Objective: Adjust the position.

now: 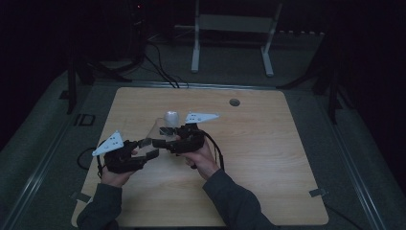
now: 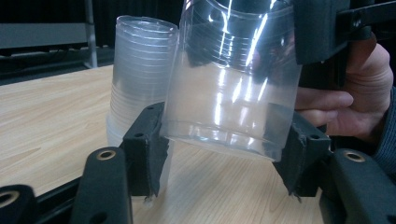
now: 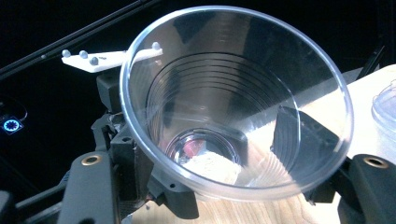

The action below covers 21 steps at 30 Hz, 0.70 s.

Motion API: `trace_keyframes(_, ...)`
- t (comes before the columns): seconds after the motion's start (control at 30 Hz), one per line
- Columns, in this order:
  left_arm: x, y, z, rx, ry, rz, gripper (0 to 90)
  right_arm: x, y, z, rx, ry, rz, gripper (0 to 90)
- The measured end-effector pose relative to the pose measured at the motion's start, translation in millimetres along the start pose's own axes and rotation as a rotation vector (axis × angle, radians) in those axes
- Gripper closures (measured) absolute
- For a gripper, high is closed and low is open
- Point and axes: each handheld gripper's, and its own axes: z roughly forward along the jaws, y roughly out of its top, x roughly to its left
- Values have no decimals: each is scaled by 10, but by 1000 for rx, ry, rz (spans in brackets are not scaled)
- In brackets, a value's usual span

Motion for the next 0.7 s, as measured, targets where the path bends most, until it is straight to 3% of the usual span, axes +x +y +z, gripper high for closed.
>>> trace_keyframes(0.3, -36, 27, 14, 40, 39, 30, 310, 11, 15, -19, 15, -29, -25, 327)
trace_keyframes(0.7, -115, 77, 34, 121, 140, 109, 275, 66, 43, -23, 79, -96, -96, 326)
